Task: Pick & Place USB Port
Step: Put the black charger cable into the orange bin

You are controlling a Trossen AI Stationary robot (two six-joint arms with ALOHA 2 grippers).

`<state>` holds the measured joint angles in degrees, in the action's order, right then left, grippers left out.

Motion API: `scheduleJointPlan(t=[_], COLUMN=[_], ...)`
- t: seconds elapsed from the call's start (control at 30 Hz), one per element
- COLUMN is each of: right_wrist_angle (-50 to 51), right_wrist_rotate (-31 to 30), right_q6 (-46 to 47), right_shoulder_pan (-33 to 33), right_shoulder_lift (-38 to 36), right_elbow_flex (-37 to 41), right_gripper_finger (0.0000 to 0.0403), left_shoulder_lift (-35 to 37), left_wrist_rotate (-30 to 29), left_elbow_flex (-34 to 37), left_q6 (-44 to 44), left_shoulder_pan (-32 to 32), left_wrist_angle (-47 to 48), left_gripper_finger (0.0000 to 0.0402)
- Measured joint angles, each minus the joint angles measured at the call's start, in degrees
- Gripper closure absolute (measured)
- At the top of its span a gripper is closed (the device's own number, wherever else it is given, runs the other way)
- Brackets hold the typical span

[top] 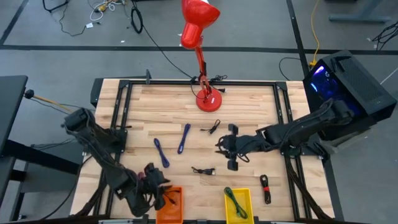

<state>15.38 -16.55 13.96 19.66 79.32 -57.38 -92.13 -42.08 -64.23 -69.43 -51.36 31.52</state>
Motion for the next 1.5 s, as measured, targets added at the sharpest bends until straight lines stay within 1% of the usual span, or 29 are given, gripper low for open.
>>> scheduleJointPlan(t=[0.1,0.2,0.33,0.43,0.57,0.67,0.87,1.1,1.37,1.5], right_wrist_angle=[-3.45,-4.62,-7.07,-6.75,-6.70,-6.30,-3.89,-4.14,-4.32,-4.80], right_wrist_rotate=[3.72,5.39,9.60,9.89,9.30,10.38,11.33,12.79,16.21,16.00], right_q6=[1.80,2.09,2.07,2.03,2.06,2.07,3.42,5.08,6.58,6.58], right_shoulder_pan=[0.37,0.75,0.64,0.48,-0.09,-0.24,-0.16,-0.09,0.07,0.07], right_shoulder_lift=[3.37,8.86,15.32,18.35,20.13,21.46,23.59,25.17,27.67,27.84], right_elbow_flex=[1.36,1.00,-0.53,-1.07,-1.29,-1.27,-1.27,-1.27,-1.27,-1.27], right_gripper_finger=[0.0285,0.0285,0.0285,0.0285,0.0285,0.0285,0.0285,0.0285,0.0285,0.0291], left_shoulder_lift=[1.67,3.53,6.08,7.45,8.33,8.30,8.28,8.26,8.26,8.26], left_wrist_rotate=[-3.85,-7.21,-8.95,-9.36,-9.38,-9.34,-9.36,-9.26,-9.16,-9.15], left_elbow_flex=[0.00,0.00,0.00,0.00,0.00,0.00,0.00,0.00,0.00,0.00], left_q6=[5.49,10.10,13.19,13.36,13.20,13.25,13.40,13.71,13.57,13.56], left_shoulder_pan=[0.51,0.58,0.57,0.55,0.51,0.51,0.51,0.46,0.40,0.40], left_wrist_angle=[0.32,0.59,2.69,5.03,7.37,8.01,8.01,8.10,8.10,8.12], left_gripper_finger=[0.0291,0.0291,0.0291,0.0291,0.0291,0.0291,0.0291,0.0291,0.0291,0.0291])
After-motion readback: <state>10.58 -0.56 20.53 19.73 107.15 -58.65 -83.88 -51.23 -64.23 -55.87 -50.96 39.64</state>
